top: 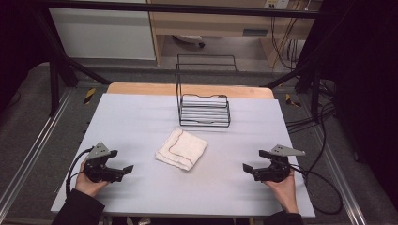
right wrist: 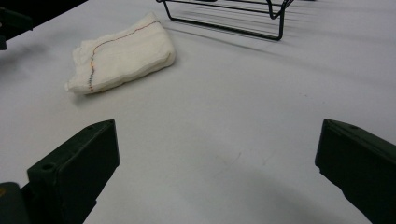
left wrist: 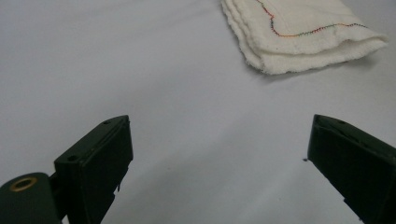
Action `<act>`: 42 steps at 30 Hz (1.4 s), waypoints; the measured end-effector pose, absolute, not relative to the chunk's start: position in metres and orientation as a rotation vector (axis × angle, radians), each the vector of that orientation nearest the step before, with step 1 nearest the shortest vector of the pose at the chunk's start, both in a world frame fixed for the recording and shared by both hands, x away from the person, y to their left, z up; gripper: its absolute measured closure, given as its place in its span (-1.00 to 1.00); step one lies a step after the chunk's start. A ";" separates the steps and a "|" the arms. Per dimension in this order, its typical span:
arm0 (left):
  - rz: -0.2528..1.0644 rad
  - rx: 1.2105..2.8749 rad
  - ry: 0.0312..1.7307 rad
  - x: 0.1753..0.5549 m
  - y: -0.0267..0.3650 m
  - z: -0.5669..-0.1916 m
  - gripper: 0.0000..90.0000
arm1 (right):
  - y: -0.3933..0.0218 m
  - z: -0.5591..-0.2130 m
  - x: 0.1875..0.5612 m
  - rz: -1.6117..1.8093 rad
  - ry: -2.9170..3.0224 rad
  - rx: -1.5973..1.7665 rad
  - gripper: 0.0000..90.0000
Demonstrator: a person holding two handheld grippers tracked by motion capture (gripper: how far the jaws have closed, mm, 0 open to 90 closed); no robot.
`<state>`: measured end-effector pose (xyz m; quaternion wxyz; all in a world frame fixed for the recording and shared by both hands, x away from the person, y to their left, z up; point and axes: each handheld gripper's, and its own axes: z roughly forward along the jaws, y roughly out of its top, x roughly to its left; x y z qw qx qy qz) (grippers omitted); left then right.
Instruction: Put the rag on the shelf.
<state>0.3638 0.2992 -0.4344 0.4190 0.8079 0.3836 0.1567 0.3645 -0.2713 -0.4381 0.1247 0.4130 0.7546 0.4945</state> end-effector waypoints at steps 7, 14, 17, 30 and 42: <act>0.395 2.027 0.960 0.363 0.298 -0.434 -0.85 | -0.271 -0.438 0.365 1.438 2.203 1.212 -0.99; 0.392 2.040 0.953 0.362 0.297 -0.435 -0.85 | -0.262 -0.436 0.364 1.416 2.214 1.222 -0.98; 0.390 2.038 0.957 0.363 0.297 -0.435 -0.85 | -0.257 -0.435 0.364 1.419 2.220 1.209 -0.98; 0.386 2.048 0.961 0.362 0.292 -0.435 -0.84 | -0.196 -0.427 0.366 1.409 2.315 1.110 -0.85; 0.389 2.046 0.973 0.361 0.292 -0.435 -0.83 | -0.133 -0.422 0.365 1.395 2.423 0.963 -0.49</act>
